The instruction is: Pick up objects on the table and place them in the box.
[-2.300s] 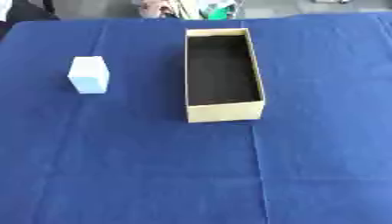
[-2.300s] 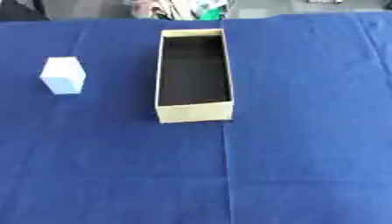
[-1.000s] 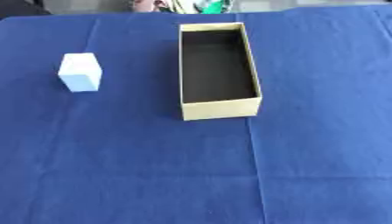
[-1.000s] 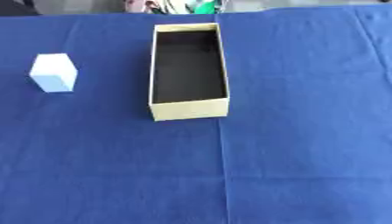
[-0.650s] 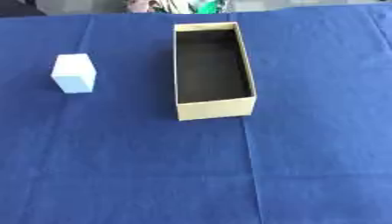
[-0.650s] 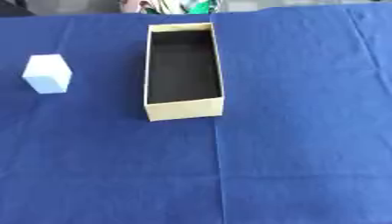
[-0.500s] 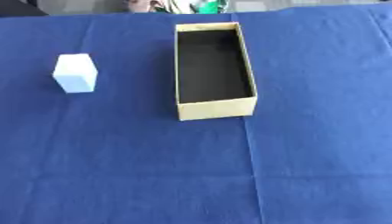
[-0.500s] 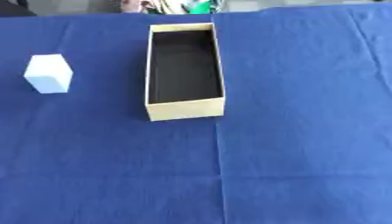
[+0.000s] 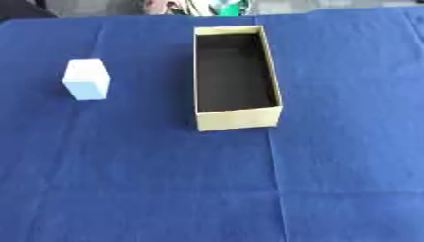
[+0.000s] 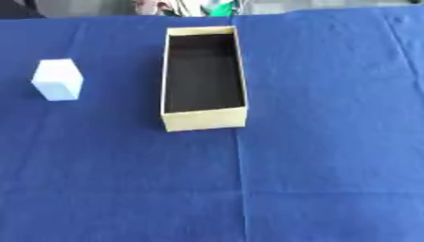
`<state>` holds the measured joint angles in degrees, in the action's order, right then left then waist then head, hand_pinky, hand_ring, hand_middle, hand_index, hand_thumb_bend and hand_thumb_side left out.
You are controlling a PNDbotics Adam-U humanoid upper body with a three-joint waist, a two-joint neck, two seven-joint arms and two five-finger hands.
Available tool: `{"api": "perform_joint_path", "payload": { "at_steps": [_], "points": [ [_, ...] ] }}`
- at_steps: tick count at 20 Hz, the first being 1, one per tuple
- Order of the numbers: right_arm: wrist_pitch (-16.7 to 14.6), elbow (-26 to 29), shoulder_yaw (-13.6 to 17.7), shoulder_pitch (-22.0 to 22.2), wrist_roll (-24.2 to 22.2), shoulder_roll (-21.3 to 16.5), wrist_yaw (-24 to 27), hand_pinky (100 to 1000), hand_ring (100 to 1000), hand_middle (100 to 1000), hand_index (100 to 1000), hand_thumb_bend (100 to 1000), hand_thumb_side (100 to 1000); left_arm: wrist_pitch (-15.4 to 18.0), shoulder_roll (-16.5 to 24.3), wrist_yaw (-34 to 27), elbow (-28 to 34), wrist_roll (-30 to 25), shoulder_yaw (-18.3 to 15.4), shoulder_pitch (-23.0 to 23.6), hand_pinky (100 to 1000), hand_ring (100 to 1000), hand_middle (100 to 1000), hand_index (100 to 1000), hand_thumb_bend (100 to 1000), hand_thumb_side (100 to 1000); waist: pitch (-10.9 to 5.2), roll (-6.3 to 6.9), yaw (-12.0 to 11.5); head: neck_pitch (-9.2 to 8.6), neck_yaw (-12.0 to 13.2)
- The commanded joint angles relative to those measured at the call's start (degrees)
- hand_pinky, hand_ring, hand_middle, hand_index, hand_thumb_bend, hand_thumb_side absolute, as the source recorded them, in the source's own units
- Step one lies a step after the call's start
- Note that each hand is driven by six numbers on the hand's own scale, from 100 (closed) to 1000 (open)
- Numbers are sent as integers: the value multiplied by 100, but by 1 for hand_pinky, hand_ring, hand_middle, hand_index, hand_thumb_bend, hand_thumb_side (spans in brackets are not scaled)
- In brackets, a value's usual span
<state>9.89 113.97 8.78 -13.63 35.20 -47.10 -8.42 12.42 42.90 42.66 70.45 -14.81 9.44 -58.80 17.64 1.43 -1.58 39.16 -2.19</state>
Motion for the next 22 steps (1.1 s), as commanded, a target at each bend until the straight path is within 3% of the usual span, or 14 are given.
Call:
{"api": "perform_joint_path", "payload": {
  "at_steps": [1, 7, 17, 19, 22],
  "points": [
    [-5, 62, 28, -71, -33, -132, 22, 705, 796, 749, 802, 100, 944, 210, 28, 211, -4, -375, 82, -178, 773, 850, 838, 911, 574, 927, -144, 76, -8, -69, 21],
    [-3, 62, 7, -84, -60, -134, 24, 705, 793, 748, 801, 100, 943, 432, -148, 328, 29, -1123, 267, -313, 790, 865, 850, 927, 659, 896, -152, 80, -11, -67, 43],
    [-11, 62, -31, -145, -105, -127, 50, 705, 790, 746, 799, 100, 943, 639, -648, 640, -253, -2166, 490, -689, 818, 895, 881, 971, 702, 833, -158, 64, 22, -89, 109],
    [-20, 62, -41, -159, -111, -133, 56, 703, 788, 744, 798, 100, 942, 706, -677, 701, -311, -2449, 521, -699, 842, 919, 896, 993, 794, 761, -156, 67, 30, -93, 104],
    [-14, 62, -53, -167, -110, -132, 63, 702, 787, 741, 796, 100, 937, 826, -685, 606, -392, -3009, 519, -716, 863, 932, 893, 1000, 846, 636, -155, 77, 27, -101, 98]
  ]
}}
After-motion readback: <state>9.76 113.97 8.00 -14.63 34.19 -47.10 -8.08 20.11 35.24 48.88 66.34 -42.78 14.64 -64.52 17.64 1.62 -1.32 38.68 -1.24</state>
